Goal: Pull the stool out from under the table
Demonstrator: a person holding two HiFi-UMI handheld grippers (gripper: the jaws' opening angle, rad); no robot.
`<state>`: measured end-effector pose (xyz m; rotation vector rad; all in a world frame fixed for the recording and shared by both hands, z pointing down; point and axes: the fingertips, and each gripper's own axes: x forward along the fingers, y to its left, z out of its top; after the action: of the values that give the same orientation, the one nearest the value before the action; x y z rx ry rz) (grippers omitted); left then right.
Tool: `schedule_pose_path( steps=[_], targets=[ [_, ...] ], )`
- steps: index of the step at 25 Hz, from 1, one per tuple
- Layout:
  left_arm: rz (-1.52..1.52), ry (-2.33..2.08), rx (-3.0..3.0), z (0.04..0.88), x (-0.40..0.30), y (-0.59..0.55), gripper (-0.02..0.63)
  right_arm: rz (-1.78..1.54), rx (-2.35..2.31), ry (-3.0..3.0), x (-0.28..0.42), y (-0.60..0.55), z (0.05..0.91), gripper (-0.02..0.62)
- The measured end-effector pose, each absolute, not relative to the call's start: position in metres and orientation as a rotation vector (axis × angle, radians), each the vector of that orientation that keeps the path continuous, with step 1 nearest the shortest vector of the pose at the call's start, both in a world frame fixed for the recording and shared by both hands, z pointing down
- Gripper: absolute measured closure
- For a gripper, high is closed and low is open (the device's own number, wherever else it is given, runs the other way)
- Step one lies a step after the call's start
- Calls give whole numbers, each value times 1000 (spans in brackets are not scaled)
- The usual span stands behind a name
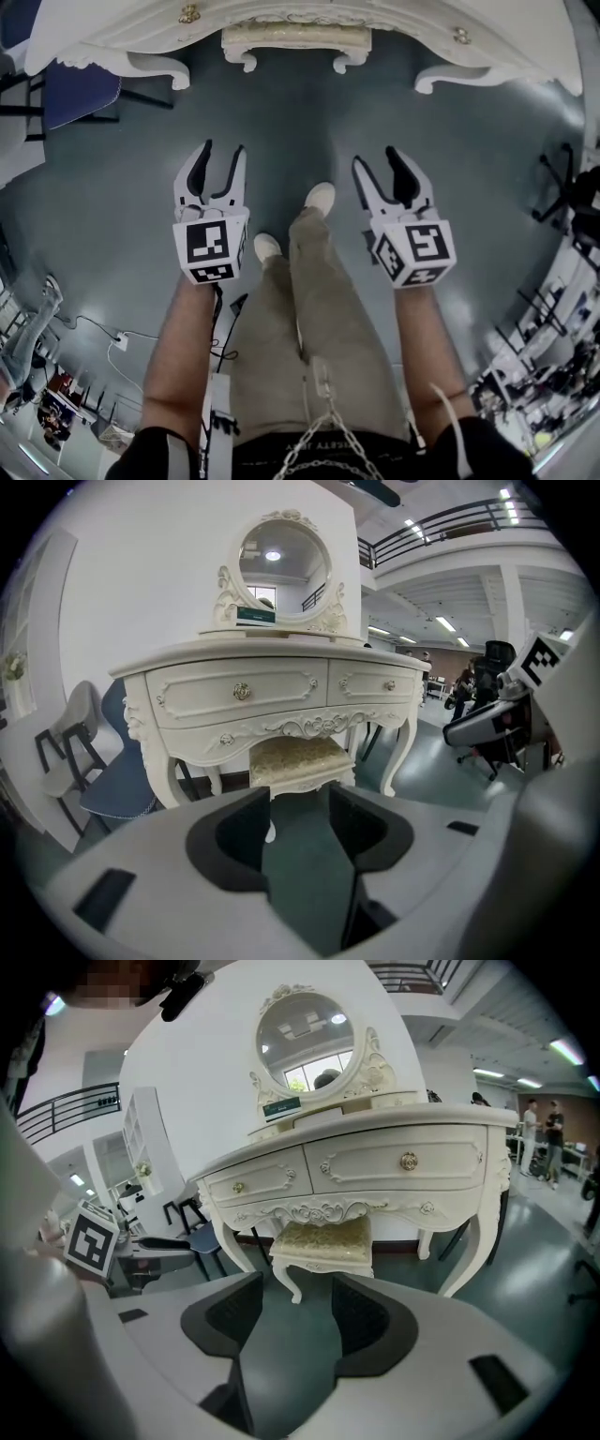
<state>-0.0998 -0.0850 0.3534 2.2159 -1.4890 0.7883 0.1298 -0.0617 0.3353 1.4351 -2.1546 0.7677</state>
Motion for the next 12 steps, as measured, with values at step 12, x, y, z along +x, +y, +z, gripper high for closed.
schedule_pose_path(
  steps=[12],
  targets=[
    [821, -1577, 2110, 381, -85, -138, 425, 699, 1261, -2190, 163, -127, 362, 385]
  ],
)
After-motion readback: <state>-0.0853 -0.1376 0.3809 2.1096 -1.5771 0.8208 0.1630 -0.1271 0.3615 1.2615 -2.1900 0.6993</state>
